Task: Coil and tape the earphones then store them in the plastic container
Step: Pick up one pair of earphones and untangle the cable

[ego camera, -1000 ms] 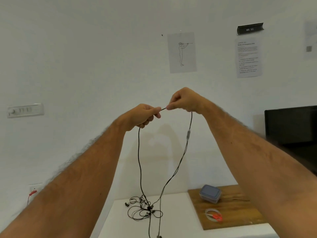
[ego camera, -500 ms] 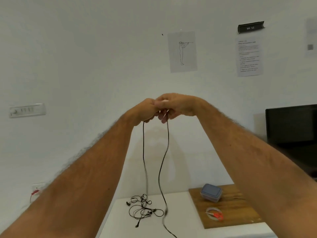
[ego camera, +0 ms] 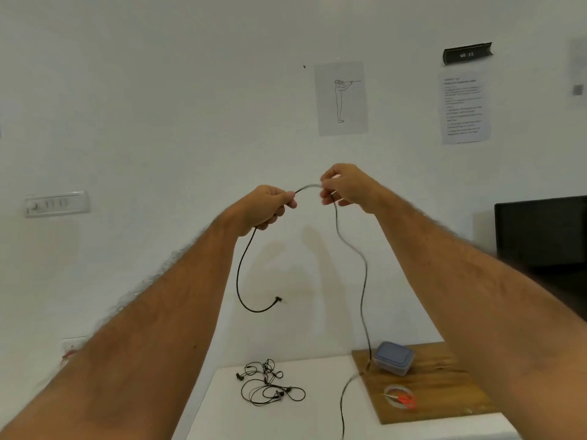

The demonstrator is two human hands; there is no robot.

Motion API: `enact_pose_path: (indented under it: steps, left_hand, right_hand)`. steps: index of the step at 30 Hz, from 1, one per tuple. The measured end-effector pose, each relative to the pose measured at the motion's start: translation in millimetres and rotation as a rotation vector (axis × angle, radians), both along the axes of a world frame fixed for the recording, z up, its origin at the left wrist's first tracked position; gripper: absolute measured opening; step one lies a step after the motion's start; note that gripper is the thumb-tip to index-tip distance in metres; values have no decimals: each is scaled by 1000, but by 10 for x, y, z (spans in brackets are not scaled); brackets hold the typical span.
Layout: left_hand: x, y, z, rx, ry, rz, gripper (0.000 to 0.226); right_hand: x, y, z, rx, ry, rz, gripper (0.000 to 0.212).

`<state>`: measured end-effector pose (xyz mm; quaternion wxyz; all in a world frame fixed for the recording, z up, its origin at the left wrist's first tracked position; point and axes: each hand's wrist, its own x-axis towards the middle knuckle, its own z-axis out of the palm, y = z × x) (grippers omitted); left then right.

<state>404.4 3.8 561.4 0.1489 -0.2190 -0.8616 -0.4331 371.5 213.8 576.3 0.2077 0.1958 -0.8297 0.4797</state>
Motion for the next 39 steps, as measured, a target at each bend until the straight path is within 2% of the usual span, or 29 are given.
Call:
enact_pose_path:
  steps: [2, 4, 7, 11, 14, 16, 17, 19, 21, 25, 26, 28, 31, 35, 39]
  left_hand:
    - [15, 79, 4, -25, 20, 13, 32]
    - [24, 143, -10, -66, 37, 23, 32]
    - [14, 161, -58, -79, 25, 5, 26]
    - [-23, 80, -122, 11, -28, 10, 31]
    - [-42, -19, -181, 99, -106, -28, 38]
    - [-52, -80, -219, 119, -127, -44, 36]
    - [-51, -101, -235, 127, -131, -54, 35]
    - [-53, -116, -251, 146, -131, -72, 33]
    - [-49, -87, -242, 166, -120, -84, 33]
    - [-23, 55, -230, 158, -78, -92, 34]
    - [-12, 76, -235, 141, -66, -76, 36]
    - [-5, 83, -250, 121, -67, -56, 39]
    - [-9, 51, -265, 175, -127, -86, 40]
    - [-27, -7, -313, 305, -222, -172, 37]
    - [-6, -59, -361, 353, -269, -223, 34]
  right_hand:
    - [58, -74, -22, 20, -125, 205, 27]
    - [106, -163, -36, 92, -153, 347, 32]
    - [119, -268, -61, 201, -127, 371, 38]
    - [70, -196, -68, 244, -58, 305, 24]
    - [38, -103, -57, 248, 181, 69, 10]
    - [-22, -45, -51, 150, 361, -124, 11]
    - [-58, -9, -51, 55, 368, -170, 11]
    - [-80, 33, -61, -134, 213, -129, 10]
    - [-26, 26, -97, -188, -12, 38, 5]
    - [111, -49, -116, 17, -214, 403, 47]
    - [139, -74, -111, 78, -250, 475, 52]
    - [165, -134, -107, 163, -270, 530, 46]
    - [155, -218, -96, 217, -41, 364, 22]
    - [129, -180, -44, -14, 258, 91, 11]
    - [88, -126, -52, -186, 242, 52, 12]
